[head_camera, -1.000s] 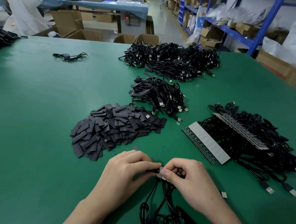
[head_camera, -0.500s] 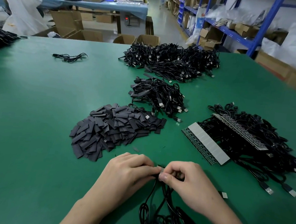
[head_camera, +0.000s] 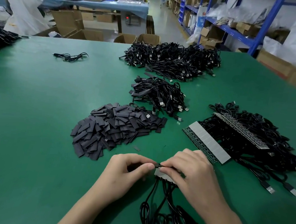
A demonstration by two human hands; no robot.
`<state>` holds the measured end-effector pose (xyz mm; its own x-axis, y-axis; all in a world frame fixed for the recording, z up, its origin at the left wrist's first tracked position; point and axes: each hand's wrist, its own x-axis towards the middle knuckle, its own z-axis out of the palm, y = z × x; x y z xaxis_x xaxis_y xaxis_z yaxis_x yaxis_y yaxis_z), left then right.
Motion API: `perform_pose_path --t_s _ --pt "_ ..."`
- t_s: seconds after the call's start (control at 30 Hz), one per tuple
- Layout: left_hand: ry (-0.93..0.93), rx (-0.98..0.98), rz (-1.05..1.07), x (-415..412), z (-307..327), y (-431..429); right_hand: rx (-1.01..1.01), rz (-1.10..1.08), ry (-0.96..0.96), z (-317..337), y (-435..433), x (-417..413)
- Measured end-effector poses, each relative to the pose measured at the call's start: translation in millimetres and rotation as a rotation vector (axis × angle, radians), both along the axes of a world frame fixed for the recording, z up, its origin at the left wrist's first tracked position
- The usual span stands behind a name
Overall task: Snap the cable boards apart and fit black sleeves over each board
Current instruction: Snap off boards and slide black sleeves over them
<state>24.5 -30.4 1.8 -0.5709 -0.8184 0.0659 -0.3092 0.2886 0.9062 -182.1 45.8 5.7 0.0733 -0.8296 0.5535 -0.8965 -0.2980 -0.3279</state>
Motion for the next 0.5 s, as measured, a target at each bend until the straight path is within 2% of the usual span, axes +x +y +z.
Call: perform_pose_path --t_s 0.17,0.5 --pt "0.103 0.104 -0.015 2.3 1.8 -1.1 0.007 -0.009 -0.091 2.1 1.8 1.6" --pt "0.102 -0.034 0.012 1.2 -5.0 -0.6 -0.039 0.025 -0.033 1.5 0.5 2.6"
